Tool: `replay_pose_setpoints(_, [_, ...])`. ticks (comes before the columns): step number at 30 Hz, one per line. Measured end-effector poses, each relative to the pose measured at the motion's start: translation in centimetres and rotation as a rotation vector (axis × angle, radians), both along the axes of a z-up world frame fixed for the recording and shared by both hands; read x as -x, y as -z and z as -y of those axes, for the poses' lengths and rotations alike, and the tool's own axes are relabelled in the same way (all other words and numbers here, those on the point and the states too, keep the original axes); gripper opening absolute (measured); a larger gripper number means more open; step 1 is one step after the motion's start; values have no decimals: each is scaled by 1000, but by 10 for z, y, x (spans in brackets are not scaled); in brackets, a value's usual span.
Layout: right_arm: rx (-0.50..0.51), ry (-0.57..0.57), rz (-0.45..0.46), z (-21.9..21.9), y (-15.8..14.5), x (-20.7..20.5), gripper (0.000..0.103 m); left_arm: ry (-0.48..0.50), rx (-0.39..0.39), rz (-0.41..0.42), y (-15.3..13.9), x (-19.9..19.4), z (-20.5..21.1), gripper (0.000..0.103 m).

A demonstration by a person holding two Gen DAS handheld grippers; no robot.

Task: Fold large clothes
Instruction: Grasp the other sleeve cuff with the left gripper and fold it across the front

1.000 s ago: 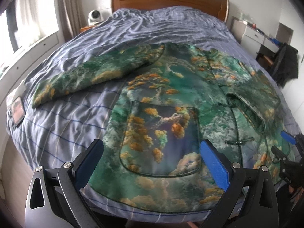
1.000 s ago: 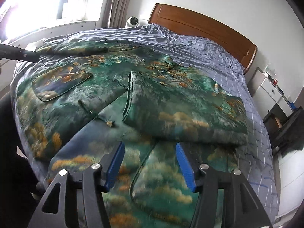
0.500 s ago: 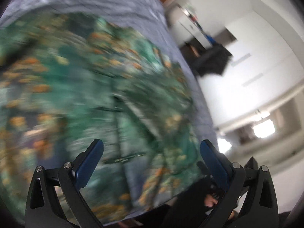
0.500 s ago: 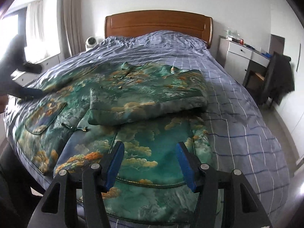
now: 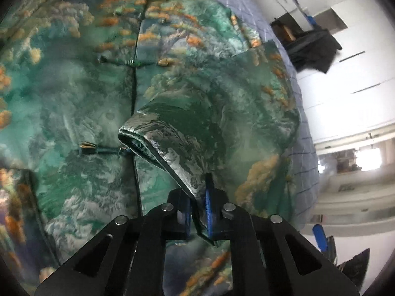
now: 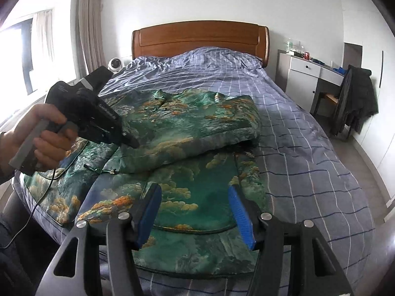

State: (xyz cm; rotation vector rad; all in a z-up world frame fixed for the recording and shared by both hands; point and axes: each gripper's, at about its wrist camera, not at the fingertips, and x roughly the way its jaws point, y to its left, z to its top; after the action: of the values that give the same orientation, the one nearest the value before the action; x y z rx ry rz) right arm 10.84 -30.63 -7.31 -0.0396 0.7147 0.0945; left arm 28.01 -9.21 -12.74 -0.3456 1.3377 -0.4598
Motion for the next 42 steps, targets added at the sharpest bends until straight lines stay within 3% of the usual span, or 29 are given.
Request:
replay_pose_setpoints(4, [-3, 18, 0, 10, -7, -3, 58, 62, -74, 148, -50, -12, 12, 6])
replay_pose_setpoints(7, [-2, 22, 14, 21, -17, -12, 58, 50, -132, 267, -86, -56, 10, 6])
replay_pose_setpoints(9, [1, 23, 27, 29, -26, -23, 58, 23, -115, 278, -95, -89, 2, 6])
replay_pose_setpoints(13, [41, 17, 66, 45, -45, -54, 58, -29, -144, 249, -68, -145, -14, 7])
replay_pose_setpoints(16, [53, -4, 65, 55, -50, -87, 58, -43, -186, 160, -21, -155, -29, 9])
replay_pose_setpoints(18, [47, -16, 43, 60, -48, -112, 58, -56, -186, 125, -1, -156, -35, 15])
replay_pose_setpoints(21, [10, -42, -41, 73, -36, -177, 58, -85, -196, 129, 8, -155, -39, 30])
replay_pose_setpoints(27, [-58, -48, -146, 76, -3, -301, 58, -57, -261, 144, 28, -164, -32, 32])
replay_pose_setpoints(31, [-75, -45, -252, 60, 46, -374, 53, -52, -286, 167, 40, -160, -29, 35])
replay_pose_setpoints(34, [-71, -31, -388, 52, 93, -399, 54, -49, -286, 183, 43, -160, -29, 36])
replay_pose_setpoints(35, [-57, -35, -396, 50, 100, -401, 54, -46, -286, 188, 44, -160, -29, 36])
replay_pose_setpoints(42, [-37, -68, -362, 48, 74, -369, 54, -43, -295, 227, 44, -154, -28, 37])
